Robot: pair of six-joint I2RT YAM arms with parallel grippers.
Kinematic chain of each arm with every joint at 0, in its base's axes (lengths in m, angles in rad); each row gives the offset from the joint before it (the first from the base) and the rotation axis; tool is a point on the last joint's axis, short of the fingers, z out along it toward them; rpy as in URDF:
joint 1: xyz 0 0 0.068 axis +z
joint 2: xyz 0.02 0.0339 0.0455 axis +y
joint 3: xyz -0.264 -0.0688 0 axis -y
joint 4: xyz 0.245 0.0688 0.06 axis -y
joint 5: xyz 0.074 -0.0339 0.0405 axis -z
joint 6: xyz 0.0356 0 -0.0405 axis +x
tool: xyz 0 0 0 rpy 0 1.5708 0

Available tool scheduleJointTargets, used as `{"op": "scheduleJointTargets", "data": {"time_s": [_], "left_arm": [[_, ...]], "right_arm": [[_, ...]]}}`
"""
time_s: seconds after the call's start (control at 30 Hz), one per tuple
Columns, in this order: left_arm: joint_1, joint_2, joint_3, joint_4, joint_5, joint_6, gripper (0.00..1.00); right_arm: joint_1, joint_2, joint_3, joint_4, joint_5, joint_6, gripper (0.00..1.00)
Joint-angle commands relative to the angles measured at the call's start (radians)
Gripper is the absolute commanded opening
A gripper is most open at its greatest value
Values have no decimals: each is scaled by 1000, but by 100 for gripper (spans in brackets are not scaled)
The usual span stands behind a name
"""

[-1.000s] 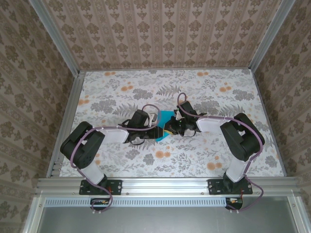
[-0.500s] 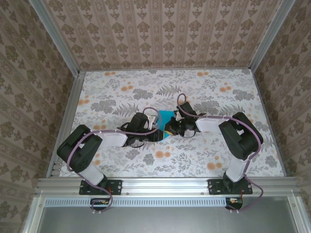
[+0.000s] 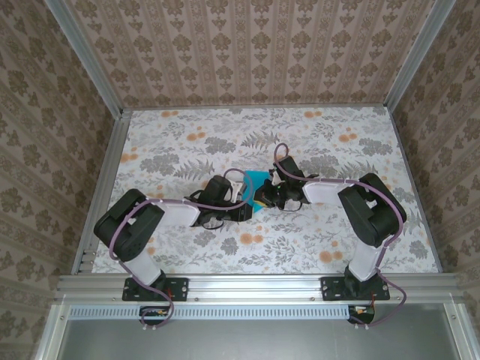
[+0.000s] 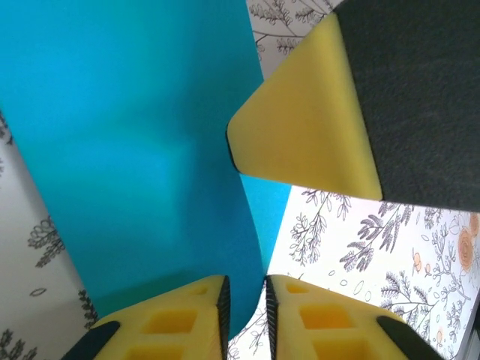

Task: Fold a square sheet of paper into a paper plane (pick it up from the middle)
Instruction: Third fold the triangle at the center of the table.

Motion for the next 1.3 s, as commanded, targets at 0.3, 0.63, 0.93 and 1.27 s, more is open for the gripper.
{"op": "scheduleJointTargets", "data": {"time_s": [0.3,0.63,0.93,1.27], "left_arm": [[-3,24,19,47,7,16,6],[2,-16,-12,50,11,25,3],[44,-107,-76,32,48,50,3],[89,-157,-121,43,88,38,3]], "right_arm": [[-22,-21,18,2,-12,-2,12],[-93,-88,33,-163,-41,-355,43],[-82,-81,60,-237,-102,-655,59],[-26,-35,112,-144,-165,-753,62]]}}
